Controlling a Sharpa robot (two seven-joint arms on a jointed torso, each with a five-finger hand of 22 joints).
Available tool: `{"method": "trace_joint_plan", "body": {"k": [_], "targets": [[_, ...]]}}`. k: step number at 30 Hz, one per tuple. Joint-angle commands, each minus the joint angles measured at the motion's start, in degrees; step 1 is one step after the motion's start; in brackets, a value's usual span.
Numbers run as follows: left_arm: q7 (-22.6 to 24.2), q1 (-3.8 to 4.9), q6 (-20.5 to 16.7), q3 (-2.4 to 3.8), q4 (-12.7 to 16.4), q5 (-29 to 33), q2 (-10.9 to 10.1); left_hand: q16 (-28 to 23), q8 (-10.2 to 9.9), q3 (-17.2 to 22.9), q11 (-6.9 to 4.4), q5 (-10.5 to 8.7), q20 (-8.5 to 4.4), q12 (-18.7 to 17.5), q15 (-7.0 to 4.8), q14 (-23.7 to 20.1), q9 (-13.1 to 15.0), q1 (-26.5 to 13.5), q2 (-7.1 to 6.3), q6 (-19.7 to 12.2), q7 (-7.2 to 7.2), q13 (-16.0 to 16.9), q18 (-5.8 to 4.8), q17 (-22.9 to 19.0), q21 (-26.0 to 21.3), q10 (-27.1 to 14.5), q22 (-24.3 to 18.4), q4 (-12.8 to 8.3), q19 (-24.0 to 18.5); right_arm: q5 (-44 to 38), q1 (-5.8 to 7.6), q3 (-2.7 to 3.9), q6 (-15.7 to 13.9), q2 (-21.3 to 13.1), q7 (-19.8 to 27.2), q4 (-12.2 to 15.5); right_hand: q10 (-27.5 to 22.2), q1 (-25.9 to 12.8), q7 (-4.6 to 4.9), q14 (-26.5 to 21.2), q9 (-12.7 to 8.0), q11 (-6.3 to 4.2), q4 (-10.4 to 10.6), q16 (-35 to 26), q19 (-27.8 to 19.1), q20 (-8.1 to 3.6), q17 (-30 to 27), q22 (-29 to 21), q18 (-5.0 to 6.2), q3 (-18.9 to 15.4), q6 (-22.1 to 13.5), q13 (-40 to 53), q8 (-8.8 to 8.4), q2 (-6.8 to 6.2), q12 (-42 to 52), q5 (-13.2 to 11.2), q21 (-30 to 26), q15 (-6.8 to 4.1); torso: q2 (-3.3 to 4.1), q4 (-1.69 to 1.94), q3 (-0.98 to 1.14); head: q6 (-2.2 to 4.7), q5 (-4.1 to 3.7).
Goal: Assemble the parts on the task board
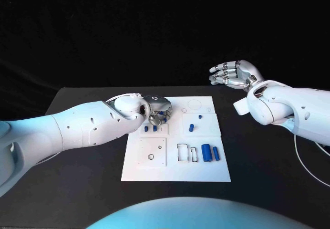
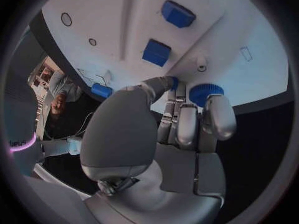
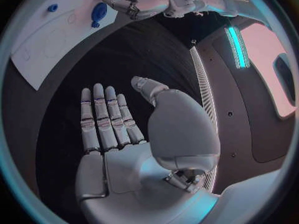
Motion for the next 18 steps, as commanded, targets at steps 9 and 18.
{"method": "trace_joint_plan", "body": {"k": [9, 18], "targets": [[1.3, -0.12, -4.6, 0.01, -0.1, 0.5, -0.2, 0.6, -0.4, 4.3, -0.2, -0.96, -0.5, -2.5, -0.04, 0.8, 0.1, -0.2, 0.51, 2.1, 0.12, -0.1, -0.96, 0.4, 2.0, 3.6, 2.3, -2.8, 0.9, -0.6, -0.02, 0.01, 0.8, 0.1, 0.6, 0.0, -0.4, -0.2, 3.93, 0.1, -0.1, -0.12, -0.3, -0.2, 0.0, 0.27, -0.1, -0.2, 0.64, -0.2, -0.4, -0.2, -0.14, 0.39, 0.4, 0.4, -0.3, 0.38, -0.04, 0.04, -0.06, 0.05, -0.09], [2.5, -0.11, -6.9, 0.34, 1.7, 1.4, -2.1, 0.6, -1.1, 5.2, -0.05, -0.99, -0.39, -4.0, 0.09, 0.8, 0.1, -1.1, 0.07, 2.1, 0.32, -0.3, -1.0, 0.2, 2.3, 4.2, 2.6, -3.5, 1.0, -0.6, -0.03, 0.01, 0.8, 0.1, 0.7, -0.2, -0.4, -0.2, 3.93, 0.1, -0.1, -0.12, -0.3, -0.2, 0.0, 0.27, -0.1, -0.2, 0.64, -0.2, -0.4, -0.2, -0.13, 0.41, 0.5, 0.4, -0.3, 0.37, -0.18, 0.13, -0.08, 0.29, 0.12]]}}
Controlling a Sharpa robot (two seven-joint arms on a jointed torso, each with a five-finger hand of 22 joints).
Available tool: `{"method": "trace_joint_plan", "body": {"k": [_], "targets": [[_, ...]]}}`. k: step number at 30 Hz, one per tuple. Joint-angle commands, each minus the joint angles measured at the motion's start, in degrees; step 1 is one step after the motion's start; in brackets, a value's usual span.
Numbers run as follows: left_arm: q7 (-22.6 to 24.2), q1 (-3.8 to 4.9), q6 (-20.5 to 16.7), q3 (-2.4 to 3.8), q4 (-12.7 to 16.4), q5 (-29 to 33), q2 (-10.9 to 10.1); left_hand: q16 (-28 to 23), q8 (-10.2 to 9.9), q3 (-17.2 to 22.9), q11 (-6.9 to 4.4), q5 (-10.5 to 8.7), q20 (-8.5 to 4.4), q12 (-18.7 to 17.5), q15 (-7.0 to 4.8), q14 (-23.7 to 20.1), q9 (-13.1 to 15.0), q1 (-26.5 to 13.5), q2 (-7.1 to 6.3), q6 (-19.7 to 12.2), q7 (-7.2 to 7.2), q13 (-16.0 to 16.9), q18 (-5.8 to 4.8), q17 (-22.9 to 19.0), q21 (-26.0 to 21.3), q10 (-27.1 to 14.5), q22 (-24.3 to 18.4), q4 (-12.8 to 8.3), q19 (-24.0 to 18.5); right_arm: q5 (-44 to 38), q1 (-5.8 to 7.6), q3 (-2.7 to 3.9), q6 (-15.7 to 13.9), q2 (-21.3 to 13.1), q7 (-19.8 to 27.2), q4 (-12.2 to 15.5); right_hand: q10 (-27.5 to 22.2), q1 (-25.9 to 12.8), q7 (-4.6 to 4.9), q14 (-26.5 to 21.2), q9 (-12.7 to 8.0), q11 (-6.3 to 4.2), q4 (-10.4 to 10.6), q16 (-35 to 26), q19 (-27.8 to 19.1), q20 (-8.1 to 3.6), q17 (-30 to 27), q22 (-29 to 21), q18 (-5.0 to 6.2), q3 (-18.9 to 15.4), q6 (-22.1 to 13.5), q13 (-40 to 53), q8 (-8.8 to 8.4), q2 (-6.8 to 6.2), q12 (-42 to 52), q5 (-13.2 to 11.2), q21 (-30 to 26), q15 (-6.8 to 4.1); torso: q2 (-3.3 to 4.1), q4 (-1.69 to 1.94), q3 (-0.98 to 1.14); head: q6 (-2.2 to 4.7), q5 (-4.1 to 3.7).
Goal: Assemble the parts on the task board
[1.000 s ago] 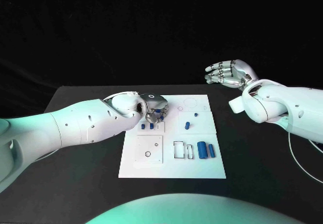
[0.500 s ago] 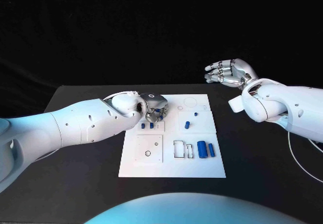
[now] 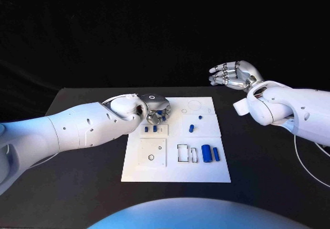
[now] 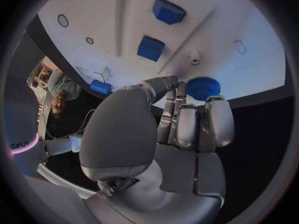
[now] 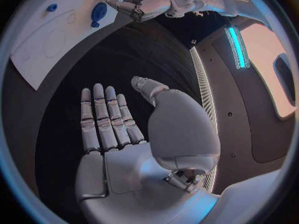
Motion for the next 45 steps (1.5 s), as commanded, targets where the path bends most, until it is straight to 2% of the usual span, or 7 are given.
{"method": "trace_joint_plan", "body": {"k": [1, 7, 9, 13, 20, 28, 45], "targets": [[1.6, 0.01, -2.8, 0.52, 1.4, 1.1, -0.9, 0.4, -0.3, 0.3, -0.16, -0.24, 0.23, -0.3, 0.2, 0.3, 0.0, -0.7, -0.04, 0.1, 0.42, 0.0, -1.0, -0.1, 0.1, 0.5, 0.1, -0.1, 0.4, -0.5, -0.03, 0.02, 0.8, 0.1, 0.6, -0.1, -0.4, -0.2, 3.93, 0.1, -0.1, -0.12, -0.2, -0.2, 0.0, 0.27, -0.1, -0.1, 0.64, -0.2, -0.4, -0.1, -0.12, 0.44, 0.3, 0.4, -0.3, 0.37, -0.11, 0.06, 0.01, 0.08, 0.16], [1.3, 0.11, -1.8, 2.98, 4.8, 2.4, -4.3, 0.4, -0.6, 0.1, -0.16, -0.34, 0.32, -1.2, 0.23, 0.3, 0.0, -1.9, -0.36, 0.3, 0.42, -0.1, -1.0, -0.3, 0.2, 0.9, 0.1, 0.0, 0.3, -0.5, -0.06, 0.01, 0.8, -0.1, 0.6, -0.2, -0.4, -0.2, 3.93, 0.1, -0.1, -0.12, -0.2, -0.2, 0.0, 0.27, -0.1, -0.1, 0.64, -0.2, -0.4, -0.1, -0.12, 0.44, 0.3, 0.4, -0.3, 0.37, -0.34, 0.33, 0.03, 0.14, 0.16], [1.2, 0.18, -1.1, 3.47, 5.5, 2.7, -5.1, 0.3, -0.7, -0.1, -0.15, -0.39, 0.36, -1.5, 0.25, 0.3, 0.1, -2.4, -0.52, 0.4, 0.42, -0.1, -1.0, -0.4, 0.2, 1.0, 0.1, 0.2, 0.3, -0.5, -0.07, 0.01, 0.8, -0.1, 0.6, -0.3, -0.4, -0.2, 3.93, 0.1, -0.1, -0.12, -0.2, -0.2, 0.0, 0.27, -0.1, -0.1, 0.64, -0.2, -0.4, -0.1, -0.12, 0.44, 0.3, 0.4, -0.3, 0.37, -0.43, 0.44, 0.03, 0.09, 0.12], [0.8, 0.25, 0.4, 3.92, 5.7, 3.2, -5.9, 0.3, -0.8, -0.2, -0.15, -0.41, 0.37, -1.7, 0.25, 0.3, 0.1, -2.6, -0.58, 0.4, 0.41, -0.1, -0.99, -0.5, 0.2, 1.0, 0.1, 0.3, 0.3, -0.5, -0.07, 0.01, 0.8, -0.1, 0.6, -0.3, -0.4, -0.2, 3.93, 0.1, -0.1, -0.12, -0.2, -0.2, 0.0, 0.27, -0.1, -0.1, 0.64, -0.2, -0.4, -0.1, -0.12, 0.44, 0.3, 0.4, -0.3, 0.37, -0.5, 0.57, 0.05, 0.06, 0.14], [0.3, 0.17, 2.5, 3.76, 4.6, 3.6, -6.2, 0.2, -1.1, -0.8, -0.12, -0.51, 0.44, -2.5, 0.3, 0.2, 0.1, -3.7, -0.84, 0.3, 0.4, -0.1, -0.97, -0.8, 0.1, 1.1, 0.0, 0.7, 0.2, -0.5, -0.09, 0.01, 0.8, -0.1, 0.6, -0.3, -0.4, -0.2, 3.93, 0.1, -0.1, -0.12, -0.2, -0.2, 0.0, 0.27, -0.1, -0.1, 0.64, -0.2, -0.4, -0.1, -0.12, 0.44, 0.3, 0.4, -0.3, 0.37, -0.43, 0.59, -0.04, -0.07, 0.04], [-0.1, -0.07, 4.4, 3.42, 3.2, 3.8, -6.0, 0.2, -1.2, -1.0, -0.1, -0.52, 0.47, -2.8, 0.32, 0.2, 0.2, -4.0, -0.92, 0.4, 0.41, -0.1, -0.97, -1.0, 0.0, 1.2, 0.0, 0.8, 0.2, -0.5, -0.12, 0.01, 0.9, -0.1, 0.6, -0.3, -0.4, -0.2, 3.93, 0.1, -0.1, -0.12, -0.2, -0.2, 0.0, 0.27, -0.1, -0.1, 0.64, -0.2, -0.4, -0.1, -0.12, 0.44, 0.3, 0.4, -0.3, 0.37, -0.47, 0.55, 0.0, -0.21, 0.16], [0.1, -0.62, 5.1, 2.99, 2.4, 4.0, -5.8, 0.1, -1.2, -1.1, -0.11, -0.51, 0.47, -2.8, 0.32, 0.1, 0.2, -4.1, -0.92, 0.4, 0.41, -0.1, -0.96, -1.2, 0.0, 1.2, 0.0, 0.9, 0.1, -0.5, -0.14, 0.01, 0.8, -0.1, 0.7, -0.3, -0.4, -0.2, 3.93, 0.1, -0.1, -0.12, -0.2, -0.2, 0.0, 0.27, -0.1, -0.1, 0.64, -0.2, -0.4, -0.1, -0.12, 0.44, 0.3, 0.4, -0.3, 0.37, -0.43, 0.56, -0.02, -0.33, 0.21]]}}
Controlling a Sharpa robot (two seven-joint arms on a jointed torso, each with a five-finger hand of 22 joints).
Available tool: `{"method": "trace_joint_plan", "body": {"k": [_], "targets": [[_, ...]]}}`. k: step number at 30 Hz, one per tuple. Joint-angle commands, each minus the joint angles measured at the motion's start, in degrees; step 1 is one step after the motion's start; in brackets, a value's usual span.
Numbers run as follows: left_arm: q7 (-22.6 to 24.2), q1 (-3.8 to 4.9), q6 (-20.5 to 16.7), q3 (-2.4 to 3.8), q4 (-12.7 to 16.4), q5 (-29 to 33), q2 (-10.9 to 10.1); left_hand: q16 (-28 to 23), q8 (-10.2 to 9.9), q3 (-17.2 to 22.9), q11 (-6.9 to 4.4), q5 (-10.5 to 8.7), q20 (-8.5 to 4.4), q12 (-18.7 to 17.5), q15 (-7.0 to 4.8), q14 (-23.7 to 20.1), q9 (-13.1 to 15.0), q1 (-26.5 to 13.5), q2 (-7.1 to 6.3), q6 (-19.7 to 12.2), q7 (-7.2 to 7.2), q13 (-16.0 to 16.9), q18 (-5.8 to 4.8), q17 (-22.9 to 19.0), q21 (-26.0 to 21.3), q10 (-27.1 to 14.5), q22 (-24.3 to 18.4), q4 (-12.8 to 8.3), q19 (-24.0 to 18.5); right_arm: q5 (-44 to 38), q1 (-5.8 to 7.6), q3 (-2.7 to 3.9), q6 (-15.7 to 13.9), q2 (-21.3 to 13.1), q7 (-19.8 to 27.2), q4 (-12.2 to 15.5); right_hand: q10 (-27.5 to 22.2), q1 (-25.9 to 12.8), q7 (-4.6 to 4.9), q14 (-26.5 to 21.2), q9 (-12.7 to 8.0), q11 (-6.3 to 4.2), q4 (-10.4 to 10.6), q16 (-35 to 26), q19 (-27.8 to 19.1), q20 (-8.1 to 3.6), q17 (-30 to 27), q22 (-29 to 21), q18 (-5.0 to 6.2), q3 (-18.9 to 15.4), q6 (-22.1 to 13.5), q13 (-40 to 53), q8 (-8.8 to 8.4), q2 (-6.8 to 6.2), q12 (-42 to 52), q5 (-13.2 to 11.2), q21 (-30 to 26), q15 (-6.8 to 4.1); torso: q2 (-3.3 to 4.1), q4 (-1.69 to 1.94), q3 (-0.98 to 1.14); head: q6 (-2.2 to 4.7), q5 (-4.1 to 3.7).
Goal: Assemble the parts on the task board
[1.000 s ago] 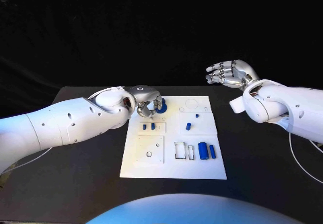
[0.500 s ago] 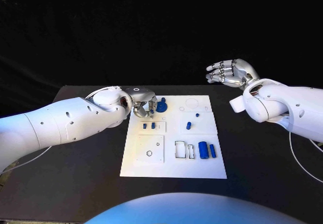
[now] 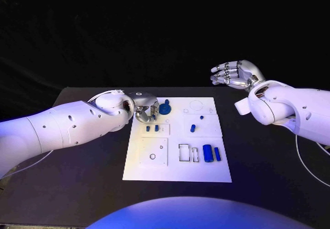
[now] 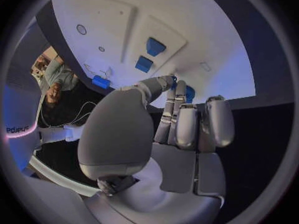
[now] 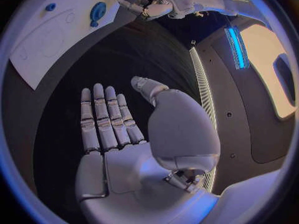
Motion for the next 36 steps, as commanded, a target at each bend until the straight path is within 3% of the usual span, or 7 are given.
{"method": "trace_joint_plan", "body": {"k": [1, 36], "targets": [[0.1, -0.08, 1.0, -0.01, 0.0, 0.5, 0.2, 0.1, -0.2, -0.3, 0.3, -0.24, 0.28, -0.3, 0.31, 0.2, 0.1, -0.5, -0.1, 0.1, 0.12, -0.1, -0.97, -0.1, 0.0, 0.0, -0.1, 0.1, 0.0, -0.5, -0.03, 0.02, 0.8, 0.1, 0.6, 0.0, -0.4, -0.2, 3.93, 0.1, -0.1, -0.12, -0.2, -0.2, 0.0, 0.27, -0.1, -0.1, 0.64, -0.2, -0.4, -0.1, -0.12, 0.44, 0.3, 0.2, -0.3, 0.37, 0.06, 0.01, -0.01, -0.02, -0.01], [0.0, -0.48, 2.5, -0.29, -1.1, 0.4, 1.1, -0.1, -0.2, -0.5, 0.17, -0.28, 0.26, -0.5, 0.24, 0.0, 0.2, -0.4, 0.24, 0.5, 0.04, 0.1, -0.97, -0.7, 0.0, 0.5, 0.0, 0.1, -0.1, -0.5, -0.1, 0.02, 0.9, 0.1, 0.7, 0.0, -0.5, -0.2, 3.93, 0.1, -0.1, -0.11, -0.2, -0.3, 0.1, 0.27, -0.1, -0.2, 0.64, -0.3, -0.4, -0.2, -0.11, 0.45, 0.3, 0.2, -0.4, 0.38, 0.28, -0.19, 0.06, -0.02, 0.05]]}}
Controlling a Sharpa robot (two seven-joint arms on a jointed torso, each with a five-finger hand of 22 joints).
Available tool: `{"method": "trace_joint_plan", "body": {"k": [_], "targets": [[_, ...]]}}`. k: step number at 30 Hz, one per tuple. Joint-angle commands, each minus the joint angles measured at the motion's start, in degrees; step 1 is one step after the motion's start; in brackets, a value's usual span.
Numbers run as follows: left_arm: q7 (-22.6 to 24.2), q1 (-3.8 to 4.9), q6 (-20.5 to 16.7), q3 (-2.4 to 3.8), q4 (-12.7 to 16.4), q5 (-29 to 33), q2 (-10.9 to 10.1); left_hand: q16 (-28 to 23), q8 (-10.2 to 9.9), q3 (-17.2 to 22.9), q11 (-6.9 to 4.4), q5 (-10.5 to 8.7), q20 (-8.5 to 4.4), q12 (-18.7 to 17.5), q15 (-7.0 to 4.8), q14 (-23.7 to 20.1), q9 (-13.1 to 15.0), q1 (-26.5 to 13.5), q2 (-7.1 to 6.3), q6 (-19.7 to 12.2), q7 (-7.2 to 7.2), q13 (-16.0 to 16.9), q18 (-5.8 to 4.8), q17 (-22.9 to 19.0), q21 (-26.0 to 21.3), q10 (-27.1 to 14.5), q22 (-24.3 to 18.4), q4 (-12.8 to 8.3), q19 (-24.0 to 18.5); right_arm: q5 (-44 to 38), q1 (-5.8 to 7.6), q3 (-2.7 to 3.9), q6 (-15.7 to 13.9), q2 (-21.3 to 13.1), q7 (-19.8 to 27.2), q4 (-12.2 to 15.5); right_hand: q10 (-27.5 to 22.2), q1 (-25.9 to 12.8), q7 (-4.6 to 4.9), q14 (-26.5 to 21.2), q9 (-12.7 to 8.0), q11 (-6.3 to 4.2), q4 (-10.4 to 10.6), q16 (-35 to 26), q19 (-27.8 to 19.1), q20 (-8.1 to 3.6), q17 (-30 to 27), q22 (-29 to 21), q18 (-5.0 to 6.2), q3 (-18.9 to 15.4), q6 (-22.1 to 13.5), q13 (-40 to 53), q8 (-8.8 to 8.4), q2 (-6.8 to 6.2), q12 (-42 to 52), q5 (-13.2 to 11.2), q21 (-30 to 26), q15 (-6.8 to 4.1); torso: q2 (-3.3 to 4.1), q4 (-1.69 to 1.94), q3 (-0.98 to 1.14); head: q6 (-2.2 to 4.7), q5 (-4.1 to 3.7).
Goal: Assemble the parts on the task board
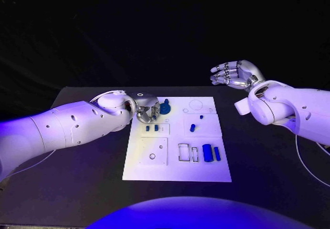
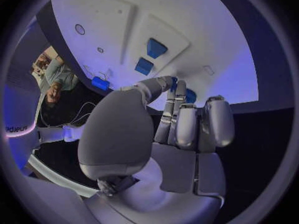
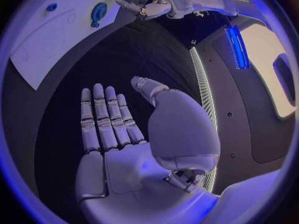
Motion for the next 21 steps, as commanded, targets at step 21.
{"method": "trace_joint_plan", "body": {"k": [21], "targets": [[0.4, -0.3, -1.0, -0.2, 0.0, 0.6, -0.3, -0.4, -0.3, -1.3, -0.28, -0.21, 0.08, -0.5, 0.02, -0.3, 0.2, -0.9, -0.07, 0.5, -0.15, 0.5, -0.95, -0.8, -0.1, 1.2, 0.0, -0.1, -0.1, -0.5, -0.26, 0.0, 0.8, 0.1, 0.6, -0.2, -0.5, -0.2, 3.93, 0.1, -0.1, -0.11, -0.1, -0.3, 0.1, 0.27, -0.1, -0.1, 0.64, -0.2, -0.4, -0.1, -0.11, 0.45, 0.4, 0.2, -0.4, 0.38, 0.13, -0.06, -0.01, 0.0, 0.2]]}}
